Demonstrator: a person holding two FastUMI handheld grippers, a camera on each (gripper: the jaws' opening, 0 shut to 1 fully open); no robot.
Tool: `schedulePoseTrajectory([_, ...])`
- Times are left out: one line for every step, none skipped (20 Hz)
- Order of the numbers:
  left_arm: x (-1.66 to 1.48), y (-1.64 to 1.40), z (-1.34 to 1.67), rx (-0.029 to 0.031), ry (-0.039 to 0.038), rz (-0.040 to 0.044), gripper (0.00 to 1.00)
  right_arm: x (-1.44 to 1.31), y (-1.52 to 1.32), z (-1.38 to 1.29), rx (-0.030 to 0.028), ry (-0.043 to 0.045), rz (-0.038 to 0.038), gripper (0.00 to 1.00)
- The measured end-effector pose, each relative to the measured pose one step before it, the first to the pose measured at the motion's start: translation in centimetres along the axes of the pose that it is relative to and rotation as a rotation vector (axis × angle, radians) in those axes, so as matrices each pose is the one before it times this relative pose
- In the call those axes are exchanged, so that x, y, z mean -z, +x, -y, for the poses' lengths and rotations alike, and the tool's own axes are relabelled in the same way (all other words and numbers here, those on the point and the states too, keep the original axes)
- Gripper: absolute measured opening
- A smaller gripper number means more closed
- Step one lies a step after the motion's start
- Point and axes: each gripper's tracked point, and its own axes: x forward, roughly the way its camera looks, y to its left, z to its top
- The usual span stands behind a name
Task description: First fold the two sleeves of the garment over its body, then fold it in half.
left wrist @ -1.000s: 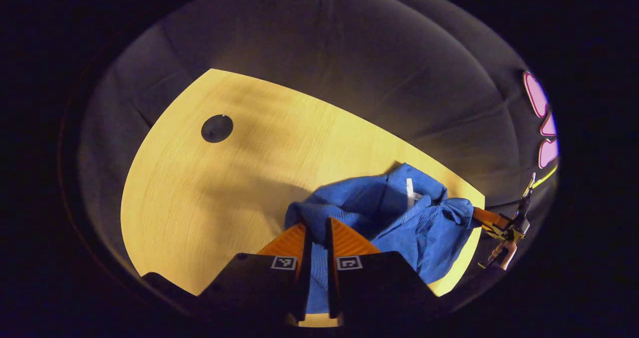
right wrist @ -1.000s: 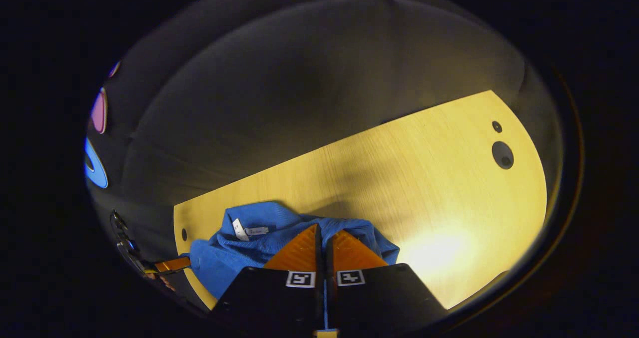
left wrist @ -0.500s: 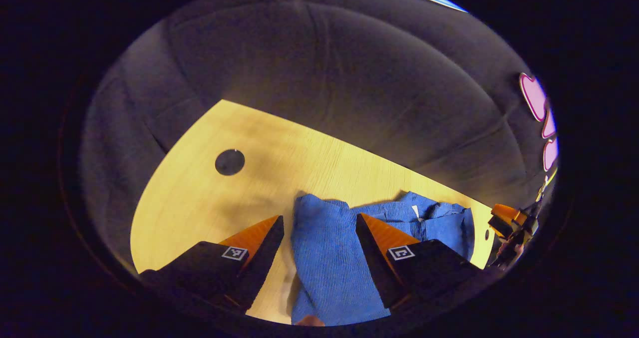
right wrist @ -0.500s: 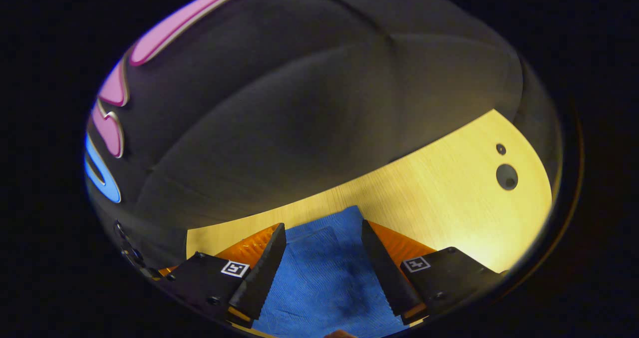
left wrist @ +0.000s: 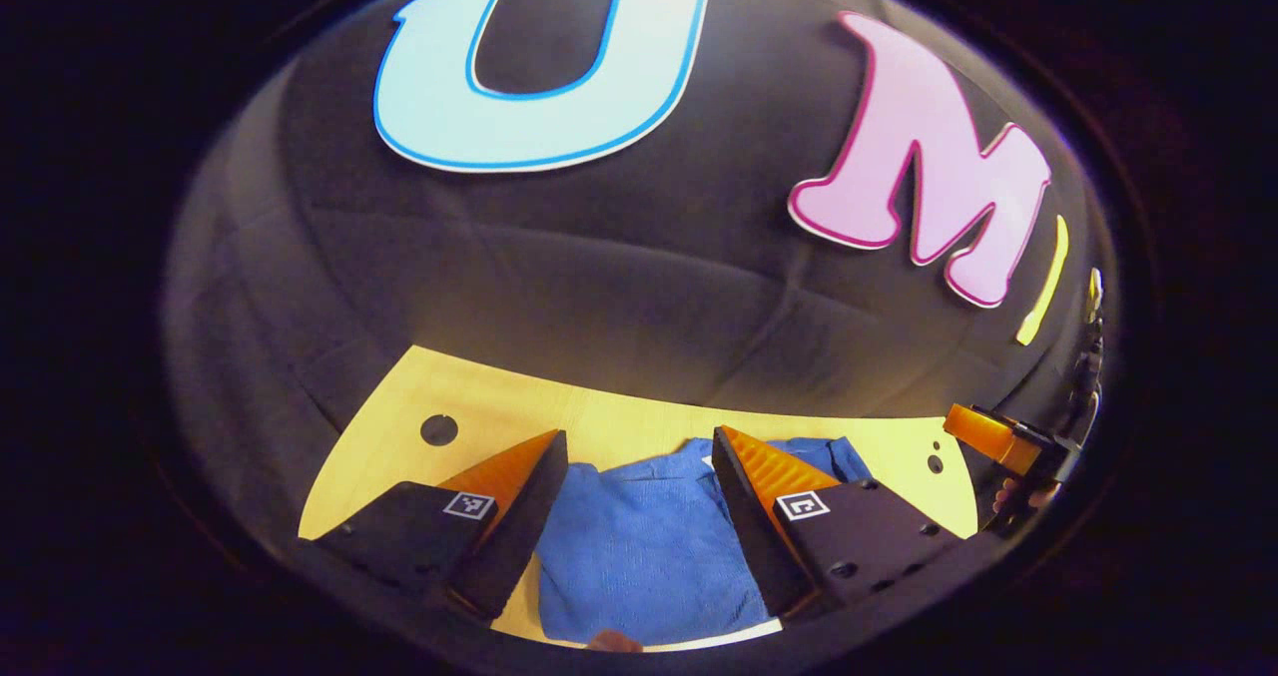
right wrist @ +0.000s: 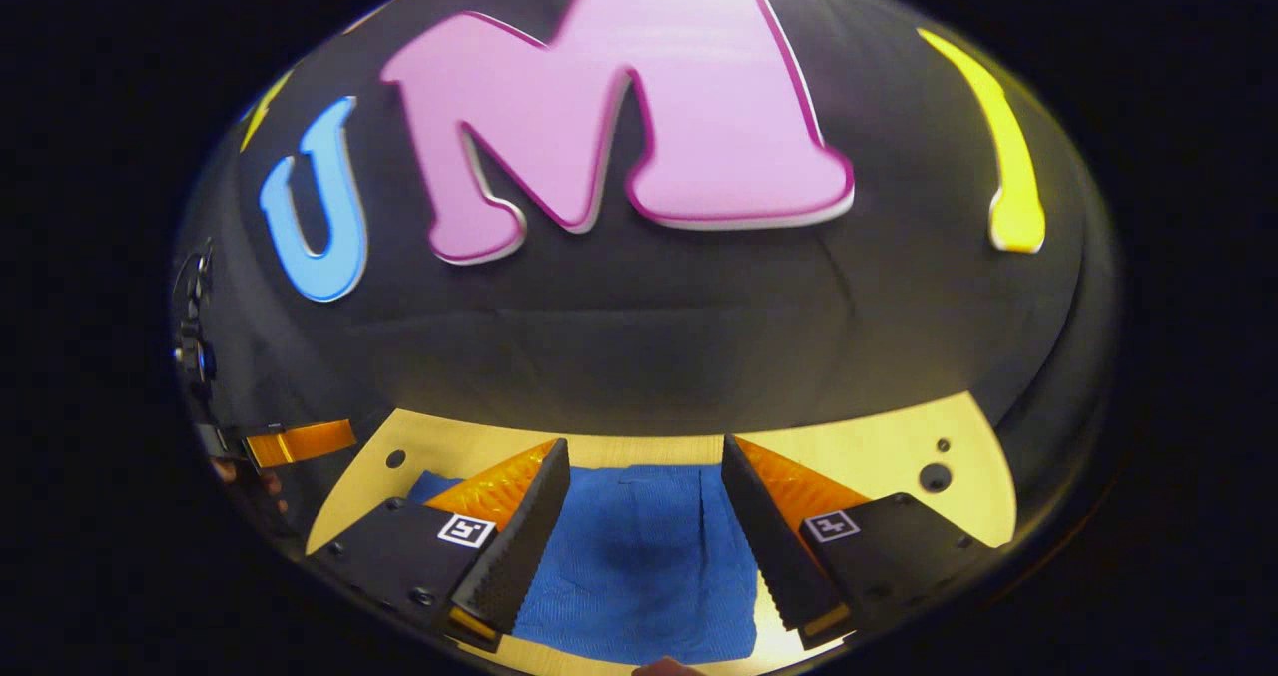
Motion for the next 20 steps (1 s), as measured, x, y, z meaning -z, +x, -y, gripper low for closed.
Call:
schedulePoseTrajectory([-0.138, -1.606, 0.872, -0.00392, 0.02420, 0.03423, 0.85, -0.598, -2.272, -0.659, 0.01353, -0.03958, 0.04231, 0.96])
schedulePoseTrajectory([-0.069, -1.976, 0.615, 0.00176, 0.00857, 0.02948, 0.85, -0.502, -2.336, -0.403, 0.02402, -0.04172, 0.03471, 0.96])
schedulePoseTrajectory([-0.073, -1.995, 0.644, 0.01457, -0.00194, 0.03095, 0.85, -0.443, -2.399, -0.364, 0.02665, -0.04202, 0.02717, 0.96])
schedulePoseTrajectory([0.094, -2.536, 0.382, 0.01947, -0.00299, 0.02912, 0.85, -0.373, -2.604, -0.388, 0.01654, -0.03542, 0.02887, 0.96])
schedulePoseTrajectory([0.373, -2.618, 0.647, 0.02430, 0.01193, 0.01790, 0.85, -0.749, -2.731, -0.797, 0.00916, -0.01535, 0.03387, 0.96])
schedulePoseTrajectory([0.525, -2.227, 0.135, 0.00702, 0.02982, 0.01180, 0.85, -0.624, -2.727, -0.513, 0.01082, -0.00165, 0.02913, 0.96])
schedulePoseTrajectory([0.520, -2.234, 0.053, -0.01002, 0.03521, 0.01650, 0.85, -0.424, -2.837, -0.458, 0.00872, 0.01016, 0.02025, 0.96])
schedulePoseTrajectory([0.236, -2.210, 0.214, -0.00696, 0.02782, 0.01948, 0.85, -0.435, -2.761, -0.504, 0.00515, 0.01421, 0.02016, 0.97])
schedulePoseTrajectory([-0.096, -2.685, 0.367, 0.00512, 0.02450, 0.03859, 0.85, -0.786, -3.135, -0.359, 0.01114, 0.01783, 0.03032, 0.97])
schedulePoseTrajectory([0.001, -2.016, 0.567, 0.00229, 0.00172, 0.02206, 0.85, -0.569, -2.120, -0.206, 0.00651, 0.00614, 0.01836, 0.96])
schedulePoseTrajectory([0.436, -2.335, 0.610, 0.01054, -0.00253, 0.01841, 0.84, -0.725, -2.436, -0.415, 0.00541, 0.00360, 0.03592, 0.96])
schedulePoseTrajectory([0.359, -2.068, 0.585, 0.01007, -0.00126, 0.01654, 0.84, -0.547, -2.124, -0.175, 0.00813, -0.00025, 0.02487, 0.96])
schedulePoseTrajectory([0.648, -1.902, 0.498, 0.00165, 0.01024, 0.01019, 0.84, 0.139, -1.959, -0.152, 0.00674, 0.00282, 0.00610, 0.96])
schedulePoseTrajectory([0.404, -1.825, 0.351, -0.00312, 0.01818, 0.01671, 0.84, 0.165, -2.031, -0.200, -0.00093, 0.00602, -0.00534, 0.96])
schedulePoseTrajectory([0.089, -1.585, 0.299, -0.00929, 0.02589, 0.02580, 0.84, 0.172, -2.063, -0.336, -0.00420, 0.01097, -0.00375, 0.96])
schedulePoseTrajectory([-0.283, -1.421, 0.459, -0.01297, 0.02065, 0.04047, 0.84, 0.087, -1.776, -0.215, -0.00759, 0.01364, -0.00553, 0.92])
schedulePoseTrajectory([-0.782, -1.245, 0.521, 0.00333, 0.01097, 0.05349, 0.83, -0.152, -1.505, 0.040, -0.00476, -0.00035, 0.01405, 0.96])
schedulePoseTrajectory([-0.141, -1.650, 0.993, 0.00885, 0.00416, 0.01306, 0.83, -0.380, -1.216, 0.927, 0.02003, -0.01279, 0.02070, 0.96])
schedulePoseTrajectory([-0.462, -1.388, 1.022, 0.01797, 0.00109, 0.00006, 0.82, -0.099, -1.253, 1.316, 0.02314, -0.01044, 0.01135, 0.96])
schedulePoseTrajectory([0.440, -0.624, 0.888, 0.01651, 0.00198, -0.01053, 0.82, 0.070, -0.810, 0.820, 0.01277, -0.01387, 0.00444, 1.00])
